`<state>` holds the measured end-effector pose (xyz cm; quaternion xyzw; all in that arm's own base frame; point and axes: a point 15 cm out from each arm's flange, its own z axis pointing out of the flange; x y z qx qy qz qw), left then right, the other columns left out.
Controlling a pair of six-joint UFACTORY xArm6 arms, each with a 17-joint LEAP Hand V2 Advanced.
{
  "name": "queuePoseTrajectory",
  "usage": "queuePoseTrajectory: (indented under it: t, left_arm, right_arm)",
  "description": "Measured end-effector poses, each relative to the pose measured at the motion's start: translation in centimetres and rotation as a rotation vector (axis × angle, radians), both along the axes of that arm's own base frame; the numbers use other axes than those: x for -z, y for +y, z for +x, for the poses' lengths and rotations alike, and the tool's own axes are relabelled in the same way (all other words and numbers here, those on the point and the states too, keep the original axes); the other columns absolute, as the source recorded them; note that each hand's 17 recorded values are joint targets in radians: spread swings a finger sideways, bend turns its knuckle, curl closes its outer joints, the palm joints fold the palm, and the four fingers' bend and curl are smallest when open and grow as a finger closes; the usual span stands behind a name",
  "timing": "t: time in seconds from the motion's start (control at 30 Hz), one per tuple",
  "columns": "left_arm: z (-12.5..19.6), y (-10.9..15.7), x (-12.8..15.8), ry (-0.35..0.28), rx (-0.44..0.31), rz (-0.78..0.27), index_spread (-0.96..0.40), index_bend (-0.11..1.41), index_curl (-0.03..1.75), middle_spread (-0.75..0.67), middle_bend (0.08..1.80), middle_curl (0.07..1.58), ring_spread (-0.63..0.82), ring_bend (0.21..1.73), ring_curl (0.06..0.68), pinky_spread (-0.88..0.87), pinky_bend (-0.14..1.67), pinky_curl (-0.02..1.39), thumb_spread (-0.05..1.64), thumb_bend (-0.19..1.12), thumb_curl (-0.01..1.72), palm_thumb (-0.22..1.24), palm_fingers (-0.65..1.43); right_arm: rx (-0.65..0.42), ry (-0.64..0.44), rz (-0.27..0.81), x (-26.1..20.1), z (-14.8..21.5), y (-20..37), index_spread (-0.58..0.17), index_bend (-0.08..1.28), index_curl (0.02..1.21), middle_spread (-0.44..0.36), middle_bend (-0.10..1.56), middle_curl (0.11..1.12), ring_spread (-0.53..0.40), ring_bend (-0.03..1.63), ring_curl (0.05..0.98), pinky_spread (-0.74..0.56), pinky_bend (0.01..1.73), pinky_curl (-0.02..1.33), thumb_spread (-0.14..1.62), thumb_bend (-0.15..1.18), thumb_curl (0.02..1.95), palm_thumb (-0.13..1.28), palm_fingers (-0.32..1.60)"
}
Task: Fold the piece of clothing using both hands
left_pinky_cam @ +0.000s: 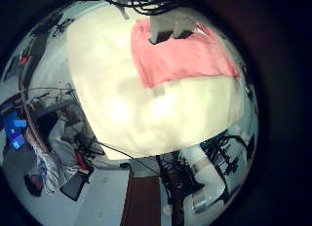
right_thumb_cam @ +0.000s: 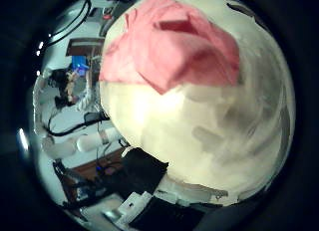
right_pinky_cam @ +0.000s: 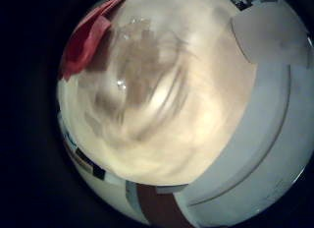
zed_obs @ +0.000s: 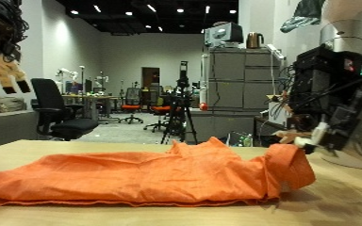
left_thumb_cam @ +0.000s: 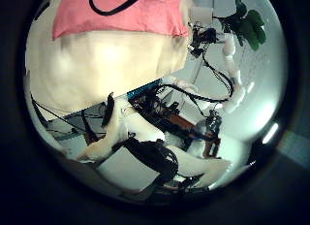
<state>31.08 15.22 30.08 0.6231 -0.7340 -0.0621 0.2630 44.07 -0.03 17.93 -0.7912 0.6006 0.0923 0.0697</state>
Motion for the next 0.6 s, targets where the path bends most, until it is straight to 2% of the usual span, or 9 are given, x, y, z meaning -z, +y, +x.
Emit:
queuePoseTrajectory:
  t: [0.2, 0.4, 0.6]
  left_arm:
    - [-0.2, 0.0, 0.0, 0.004, 0.001, 0.003, 0.13, 0.15, 0.25, 0.50, 0.17, 0.19, 0.61, 0.44, 0.224, 0.57, 0.38, 0.32, 1.08, -0.02, 0.40, 0.56, -0.07]
    - [-0.4, 0.2, 0.0, 0.002, 0.000, 0.000, 0.13, 0.15, 0.25, 0.50, 0.16, 0.19, 0.61, 0.44, 0.224, 0.57, 0.38, 0.32, 1.08, -0.02, 0.40, 0.56, -0.07]
    - [-1.0, 0.5, 0.1, 0.006, 0.000, -0.001, 0.13, 0.15, 0.25, 0.50, 0.16, 0.19, 0.61, 0.44, 0.224, 0.57, 0.38, 0.32, 1.08, -0.02, 0.40, 0.56, -0.07]
  right_arm:
    - [0.067, 0.039, -0.006, 1.3, 0.6, 2.5, -0.164, 0.17, 0.33, 0.048, 0.35, 0.40, -0.011, 0.62, 0.251, 0.06, 0.50, 0.23, 1.01, -0.03, 0.28, 0.17, 0.47]
    - [0.137, 0.060, -0.022, 2.6, 2.3, 2.9, -0.150, 0.17, 0.32, 0.061, 0.41, 0.42, -0.020, 0.71, 0.266, 0.06, 0.54, 0.21, 1.01, -0.01, 0.29, 0.22, 0.55]
    - [0.163, 0.087, -0.112, 4.2, 3.1, 1.5, -0.151, 0.18, 0.34, 0.067, 0.45, 0.44, -0.031, 0.74, 0.273, 0.05, 0.58, 0.19, 1.01, -0.02, 0.29, 0.27, 0.55]
